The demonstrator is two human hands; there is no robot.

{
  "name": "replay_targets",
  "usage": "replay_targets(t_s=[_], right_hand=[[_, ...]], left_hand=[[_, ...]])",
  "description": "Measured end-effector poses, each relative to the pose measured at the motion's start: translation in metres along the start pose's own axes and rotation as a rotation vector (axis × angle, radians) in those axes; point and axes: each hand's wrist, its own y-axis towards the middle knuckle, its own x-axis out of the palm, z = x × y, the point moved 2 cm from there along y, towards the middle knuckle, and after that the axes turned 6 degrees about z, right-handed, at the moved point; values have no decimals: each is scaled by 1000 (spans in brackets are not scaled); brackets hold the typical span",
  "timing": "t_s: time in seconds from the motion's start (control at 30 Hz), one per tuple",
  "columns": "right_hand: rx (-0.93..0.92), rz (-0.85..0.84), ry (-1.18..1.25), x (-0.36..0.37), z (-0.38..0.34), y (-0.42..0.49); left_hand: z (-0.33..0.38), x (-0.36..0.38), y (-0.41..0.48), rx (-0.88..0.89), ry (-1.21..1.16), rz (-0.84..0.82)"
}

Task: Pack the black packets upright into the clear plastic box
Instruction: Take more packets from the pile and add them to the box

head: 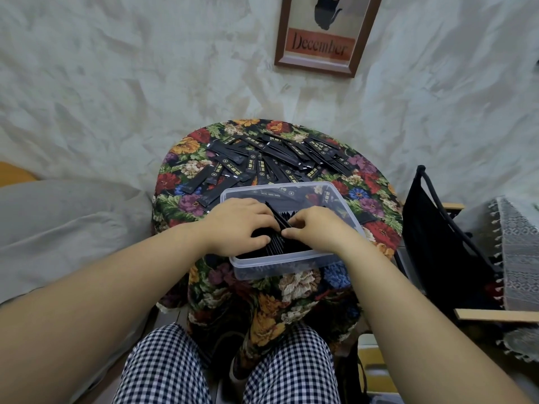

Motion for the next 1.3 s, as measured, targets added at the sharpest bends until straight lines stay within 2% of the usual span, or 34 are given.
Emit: replay_targets(t_s=[0.37, 0.73, 0.87, 1.0, 1.2, 1.3], right_hand=[[26, -65, 316, -2, 7, -6], [-14, -115, 215, -10, 11, -10], [-5, -122, 267, -8, 17, -12], [12, -125, 299, -3, 22, -11], [8, -129, 324, -3, 19, -9], [2, -122, 315, -1, 20, -8]], left_hand=[[1, -1, -1, -56, -52, 23], [-11, -34, 23, -321, -288, -195], [-11, -37, 28, -324, -337, -299], [-13, -40, 29, -343, -472, -246], [-9, -28, 33, -259, -283, -407], [-10, -26, 31, -196, -139, -371]])
